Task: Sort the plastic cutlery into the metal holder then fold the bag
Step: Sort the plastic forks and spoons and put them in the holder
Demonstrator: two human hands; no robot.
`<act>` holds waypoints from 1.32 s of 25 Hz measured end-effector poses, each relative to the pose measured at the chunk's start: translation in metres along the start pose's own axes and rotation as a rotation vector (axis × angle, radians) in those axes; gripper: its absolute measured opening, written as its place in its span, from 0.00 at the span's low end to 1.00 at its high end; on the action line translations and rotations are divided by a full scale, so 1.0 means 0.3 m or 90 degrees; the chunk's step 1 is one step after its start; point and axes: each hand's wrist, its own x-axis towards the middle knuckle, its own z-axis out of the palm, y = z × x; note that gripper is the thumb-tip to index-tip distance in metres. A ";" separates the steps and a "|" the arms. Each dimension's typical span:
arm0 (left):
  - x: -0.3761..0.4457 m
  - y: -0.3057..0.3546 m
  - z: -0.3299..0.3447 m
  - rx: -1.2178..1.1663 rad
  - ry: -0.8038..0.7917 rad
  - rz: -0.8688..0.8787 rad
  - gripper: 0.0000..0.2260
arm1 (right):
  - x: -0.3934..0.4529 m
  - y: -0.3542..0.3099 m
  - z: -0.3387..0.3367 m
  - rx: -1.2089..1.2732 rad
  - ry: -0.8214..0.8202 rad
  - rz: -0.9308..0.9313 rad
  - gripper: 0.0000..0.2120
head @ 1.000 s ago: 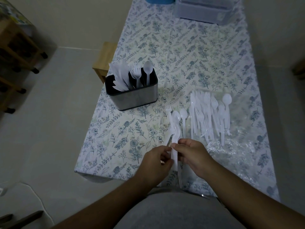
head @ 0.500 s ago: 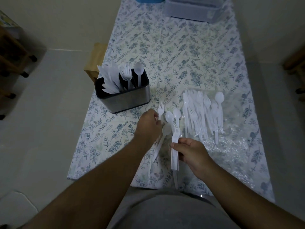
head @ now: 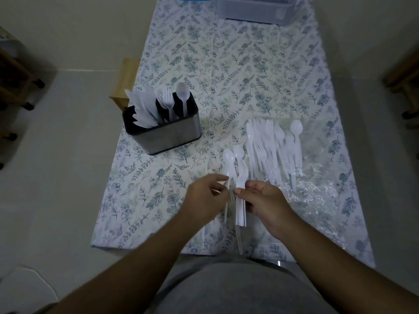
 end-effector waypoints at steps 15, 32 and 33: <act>-0.080 -0.062 0.139 0.185 0.068 -0.066 0.09 | -0.056 0.074 -0.118 -0.127 -0.002 0.022 0.12; -0.096 0.013 0.130 -0.015 0.168 -0.020 0.06 | -0.026 0.015 -0.028 -0.395 -0.040 -0.161 0.05; -0.093 0.014 0.116 -0.009 0.186 -0.009 0.07 | -0.030 0.008 -0.012 -0.419 -0.043 -0.185 0.04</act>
